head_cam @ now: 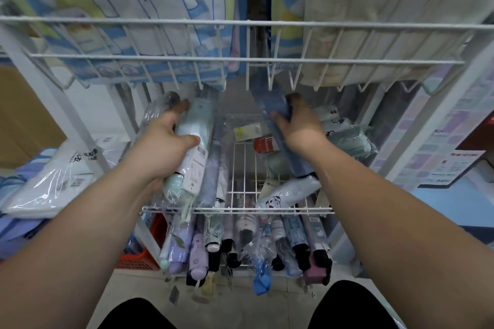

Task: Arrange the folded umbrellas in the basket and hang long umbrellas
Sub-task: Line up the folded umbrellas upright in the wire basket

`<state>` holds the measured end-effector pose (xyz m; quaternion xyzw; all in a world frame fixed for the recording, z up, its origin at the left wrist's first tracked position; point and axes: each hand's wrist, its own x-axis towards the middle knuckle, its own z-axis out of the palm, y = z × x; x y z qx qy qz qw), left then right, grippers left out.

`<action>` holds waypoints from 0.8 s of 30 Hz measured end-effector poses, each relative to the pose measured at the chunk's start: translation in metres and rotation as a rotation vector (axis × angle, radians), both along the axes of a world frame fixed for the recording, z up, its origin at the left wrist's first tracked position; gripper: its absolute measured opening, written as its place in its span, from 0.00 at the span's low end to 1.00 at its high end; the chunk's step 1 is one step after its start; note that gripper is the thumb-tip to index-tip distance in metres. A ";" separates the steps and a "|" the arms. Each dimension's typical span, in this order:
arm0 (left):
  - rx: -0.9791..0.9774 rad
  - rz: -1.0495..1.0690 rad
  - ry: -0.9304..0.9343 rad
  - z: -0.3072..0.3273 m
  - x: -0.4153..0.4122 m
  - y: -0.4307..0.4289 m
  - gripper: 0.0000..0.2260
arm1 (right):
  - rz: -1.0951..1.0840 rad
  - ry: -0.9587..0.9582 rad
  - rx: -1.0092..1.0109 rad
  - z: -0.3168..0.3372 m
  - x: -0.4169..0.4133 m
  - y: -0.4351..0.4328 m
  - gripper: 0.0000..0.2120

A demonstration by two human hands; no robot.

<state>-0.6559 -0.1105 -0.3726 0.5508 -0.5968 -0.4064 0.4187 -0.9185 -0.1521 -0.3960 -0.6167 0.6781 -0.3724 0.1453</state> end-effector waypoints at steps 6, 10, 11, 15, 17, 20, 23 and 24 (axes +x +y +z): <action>0.069 -0.090 0.004 -0.034 -0.053 0.001 0.32 | -0.274 0.114 0.235 0.008 -0.065 -0.001 0.23; 0.123 -0.135 0.040 -0.055 -0.084 -0.003 0.35 | -0.183 0.234 0.252 -0.002 -0.065 0.012 0.30; 0.142 -0.137 0.051 -0.059 -0.089 -0.005 0.35 | -0.153 0.298 0.244 -0.007 -0.062 0.017 0.32; 0.180 -0.094 0.044 -0.070 -0.097 -0.008 0.32 | -0.017 0.595 -0.112 -0.040 -0.064 0.037 0.19; 0.184 -0.068 0.023 -0.076 -0.096 -0.009 0.30 | 0.114 0.701 -0.095 -0.051 -0.063 0.040 0.14; 0.187 -0.057 -0.020 -0.086 -0.090 -0.012 0.28 | 0.223 0.808 0.029 -0.051 -0.055 0.043 0.14; 0.197 -0.053 -0.048 -0.088 -0.082 -0.014 0.28 | 0.270 0.908 0.115 -0.043 -0.041 0.043 0.26; 0.199 -0.054 -0.050 -0.088 -0.079 -0.014 0.28 | 0.298 0.954 0.139 -0.043 -0.036 0.041 0.28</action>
